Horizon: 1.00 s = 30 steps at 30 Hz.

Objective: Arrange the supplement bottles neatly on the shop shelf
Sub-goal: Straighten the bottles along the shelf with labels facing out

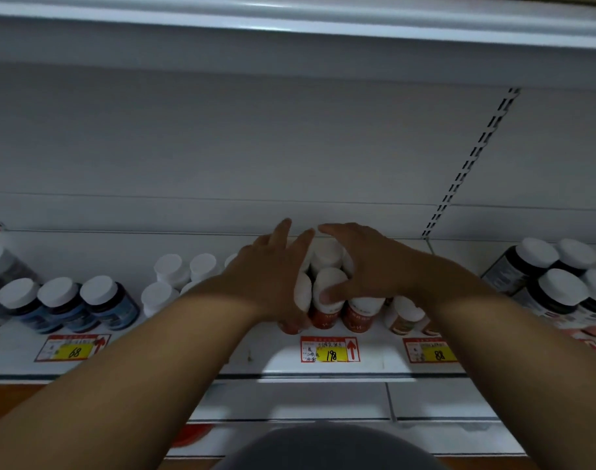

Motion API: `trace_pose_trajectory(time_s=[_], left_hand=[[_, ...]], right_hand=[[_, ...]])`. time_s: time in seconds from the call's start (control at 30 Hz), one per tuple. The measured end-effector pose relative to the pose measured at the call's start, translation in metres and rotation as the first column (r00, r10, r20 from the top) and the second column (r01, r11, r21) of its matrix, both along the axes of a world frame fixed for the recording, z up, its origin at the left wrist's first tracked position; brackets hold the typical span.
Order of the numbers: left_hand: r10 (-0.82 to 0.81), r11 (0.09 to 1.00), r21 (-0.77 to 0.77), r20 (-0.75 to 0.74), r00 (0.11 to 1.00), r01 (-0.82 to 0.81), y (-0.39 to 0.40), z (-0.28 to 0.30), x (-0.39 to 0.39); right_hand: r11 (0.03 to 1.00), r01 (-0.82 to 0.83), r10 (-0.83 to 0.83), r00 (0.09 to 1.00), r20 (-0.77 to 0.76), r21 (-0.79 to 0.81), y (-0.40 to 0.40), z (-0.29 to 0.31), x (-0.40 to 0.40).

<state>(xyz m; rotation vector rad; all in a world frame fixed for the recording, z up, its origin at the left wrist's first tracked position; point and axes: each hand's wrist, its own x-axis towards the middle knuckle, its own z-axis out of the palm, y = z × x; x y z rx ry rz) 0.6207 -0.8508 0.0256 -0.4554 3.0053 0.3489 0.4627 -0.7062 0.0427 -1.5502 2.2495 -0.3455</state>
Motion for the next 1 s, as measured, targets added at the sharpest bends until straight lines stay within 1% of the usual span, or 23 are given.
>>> trace_pose_trajectory(time_s=[0.07, 0.1, 0.17, 0.27, 0.37, 0.47, 0.6, 0.7, 0.77, 0.87, 1.0], left_hand=[[-0.016, 0.998, -0.056, 0.042, 0.999, 0.018, -0.002, -0.005, -0.001], [-0.020, 0.998, -0.055, 0.045, 0.999, 0.023, -0.003, -0.007, -0.001], [-0.045, 0.998, -0.051, 0.009, 0.999, 0.045, -0.004, -0.010, -0.001], [-0.078, 0.996, -0.054, -0.038, 0.996, 0.076, -0.006, -0.010, -0.003], [-0.086, 0.996, -0.022, -0.026, 0.996, 0.085, -0.008, -0.011, -0.004], [-0.097, 0.995, -0.026, -0.022, 0.995, 0.097, -0.012, -0.011, -0.003], [-0.108, 0.992, -0.072, -0.033, 0.994, 0.106, -0.011, -0.012, -0.001], [-0.125, 0.982, -0.150, -0.044, 0.991, 0.117, -0.009, -0.012, -0.001], [-0.118, 0.985, -0.131, -0.069, 0.991, 0.108, -0.008, -0.011, -0.003], [-0.113, 0.993, -0.055, -0.127, 0.985, 0.107, 0.001, -0.013, -0.008], [-0.109, 0.990, -0.097, -0.114, 0.988, 0.098, 0.011, -0.015, -0.016]], right_hand=[[0.992, -0.082, 0.092, 0.989, -0.111, 0.093, -0.007, -0.002, -0.001], [0.988, -0.093, 0.111, 0.983, -0.144, 0.126, -0.010, -0.005, 0.000], [0.985, -0.099, 0.121, 0.979, -0.165, 0.139, -0.014, -0.012, 0.001], [0.986, -0.108, 0.128, 0.978, -0.167, 0.125, -0.014, -0.015, -0.001], [0.986, -0.128, 0.146, 0.975, -0.167, 0.110, -0.012, -0.016, 0.000], [0.986, -0.133, 0.149, 0.974, -0.174, 0.098, -0.011, -0.016, 0.001], [0.984, -0.132, 0.151, 0.973, -0.172, 0.118, -0.011, -0.015, 0.002], [0.983, -0.120, 0.143, 0.975, -0.168, 0.139, -0.006, -0.009, -0.001], [0.983, -0.110, 0.136, 0.973, -0.185, 0.147, 0.002, -0.005, -0.004], [0.984, -0.073, 0.098, 0.983, -0.157, 0.161, 0.015, -0.004, -0.005], [0.989, -0.064, 0.086, 0.983, -0.163, 0.137, 0.019, -0.008, -0.002]])
